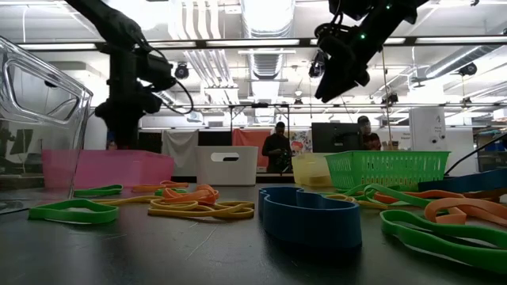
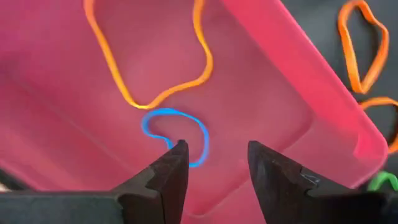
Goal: Sort rubber bands into baskets
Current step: Put the blue rubber band from the pink bin into the transparent bin
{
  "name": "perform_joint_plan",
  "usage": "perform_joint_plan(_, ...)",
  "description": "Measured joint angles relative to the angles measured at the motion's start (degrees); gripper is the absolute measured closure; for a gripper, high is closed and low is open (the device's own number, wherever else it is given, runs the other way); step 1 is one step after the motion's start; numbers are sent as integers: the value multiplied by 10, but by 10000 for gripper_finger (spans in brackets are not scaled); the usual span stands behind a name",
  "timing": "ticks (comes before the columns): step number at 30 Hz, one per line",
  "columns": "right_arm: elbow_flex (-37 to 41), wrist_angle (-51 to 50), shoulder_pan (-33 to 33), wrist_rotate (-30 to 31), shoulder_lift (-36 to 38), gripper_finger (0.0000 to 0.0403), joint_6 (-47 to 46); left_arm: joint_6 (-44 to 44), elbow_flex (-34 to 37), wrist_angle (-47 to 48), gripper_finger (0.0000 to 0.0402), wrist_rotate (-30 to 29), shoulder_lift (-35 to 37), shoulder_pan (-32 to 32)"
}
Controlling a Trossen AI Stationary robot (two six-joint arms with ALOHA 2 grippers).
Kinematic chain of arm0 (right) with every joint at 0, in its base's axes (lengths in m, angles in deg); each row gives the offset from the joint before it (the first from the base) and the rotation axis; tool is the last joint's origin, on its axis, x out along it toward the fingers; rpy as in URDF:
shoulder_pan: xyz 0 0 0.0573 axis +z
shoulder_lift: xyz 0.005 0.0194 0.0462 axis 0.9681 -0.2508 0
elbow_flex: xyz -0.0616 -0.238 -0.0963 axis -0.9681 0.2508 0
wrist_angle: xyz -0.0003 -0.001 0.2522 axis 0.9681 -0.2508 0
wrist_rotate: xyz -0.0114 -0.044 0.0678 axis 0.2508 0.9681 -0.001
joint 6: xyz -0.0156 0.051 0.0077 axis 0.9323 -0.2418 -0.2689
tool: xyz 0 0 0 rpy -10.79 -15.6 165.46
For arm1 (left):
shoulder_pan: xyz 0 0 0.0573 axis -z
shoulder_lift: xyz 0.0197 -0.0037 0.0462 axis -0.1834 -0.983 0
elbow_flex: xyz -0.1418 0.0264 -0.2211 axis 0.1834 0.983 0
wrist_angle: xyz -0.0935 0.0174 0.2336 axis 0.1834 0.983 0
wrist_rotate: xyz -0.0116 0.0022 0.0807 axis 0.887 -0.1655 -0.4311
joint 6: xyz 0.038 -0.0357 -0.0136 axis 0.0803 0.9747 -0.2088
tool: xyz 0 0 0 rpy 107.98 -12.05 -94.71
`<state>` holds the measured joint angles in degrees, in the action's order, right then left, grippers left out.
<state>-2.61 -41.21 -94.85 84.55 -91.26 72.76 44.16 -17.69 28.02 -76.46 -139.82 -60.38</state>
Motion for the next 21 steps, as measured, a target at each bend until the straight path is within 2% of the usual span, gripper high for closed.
perform_joint_plan(9,5,2,0,0,0,216,7,100,68,-55,258,-11,-3,1)
perform_joint_plan(14,5,2,0,0,0,216,15,115,90,-95,259,-50,-3,1)
perform_joint_plan(21,5,2,0,0,0,216,15,131,117,-131,259,-52,-3,1)
